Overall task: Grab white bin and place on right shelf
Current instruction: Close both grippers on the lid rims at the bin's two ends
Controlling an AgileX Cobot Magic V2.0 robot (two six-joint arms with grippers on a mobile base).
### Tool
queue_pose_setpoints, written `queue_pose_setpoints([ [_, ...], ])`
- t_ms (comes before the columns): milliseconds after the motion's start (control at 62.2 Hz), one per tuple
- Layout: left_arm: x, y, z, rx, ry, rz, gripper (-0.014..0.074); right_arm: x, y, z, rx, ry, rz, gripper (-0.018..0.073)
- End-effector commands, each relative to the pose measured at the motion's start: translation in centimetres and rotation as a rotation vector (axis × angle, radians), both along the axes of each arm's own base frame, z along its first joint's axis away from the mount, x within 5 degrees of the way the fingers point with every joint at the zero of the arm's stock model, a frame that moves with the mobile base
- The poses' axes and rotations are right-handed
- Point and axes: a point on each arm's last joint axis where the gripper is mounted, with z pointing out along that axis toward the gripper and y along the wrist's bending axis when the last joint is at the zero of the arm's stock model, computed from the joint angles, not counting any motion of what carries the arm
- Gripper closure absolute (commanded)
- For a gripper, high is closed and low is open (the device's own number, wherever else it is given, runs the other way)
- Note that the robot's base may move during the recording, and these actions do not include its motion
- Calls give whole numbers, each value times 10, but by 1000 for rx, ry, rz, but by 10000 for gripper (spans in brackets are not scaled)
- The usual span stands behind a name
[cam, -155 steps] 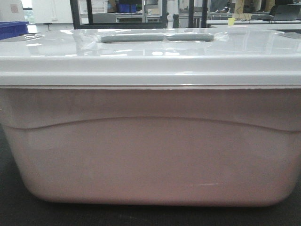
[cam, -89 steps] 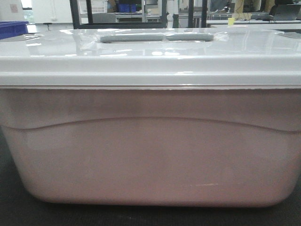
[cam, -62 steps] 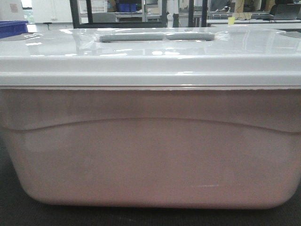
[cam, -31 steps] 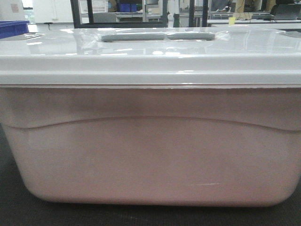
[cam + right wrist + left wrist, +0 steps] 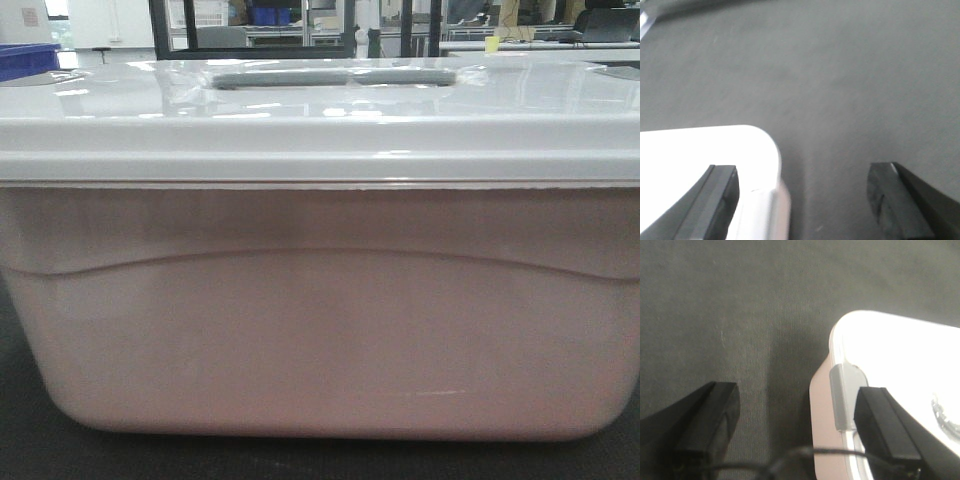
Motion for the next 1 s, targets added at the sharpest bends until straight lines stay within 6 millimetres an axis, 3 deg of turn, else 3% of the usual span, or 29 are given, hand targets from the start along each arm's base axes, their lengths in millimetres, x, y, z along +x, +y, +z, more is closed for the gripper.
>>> queue_pose_setpoints([
  [0, 11, -6, 13, -29, -36, -42, 204, 13, 1, 19, 69, -3, 7, -62],
  [193, 23, -11, 5, -64, 48, -189, 204, 34, -10, 12, 90, 137, 27, -62],
  [337, 44, -2, -6, -125, 97, -243, 204, 50, -19, 0, 114, 197, 62, -62],
  [562, 79, 0, -19, -399, 133, -452, 207, 79, -33, -28, 286, 282, 276, -61],
  [691, 99, 3, -31, -534, 153, -524, 207, 83, -32, -39, 412, 220, 383, -61],
  [980, 116, 10, -55, -554, 232, -502, 207, 75, -24, -84, 533, 253, 418, -61],
])
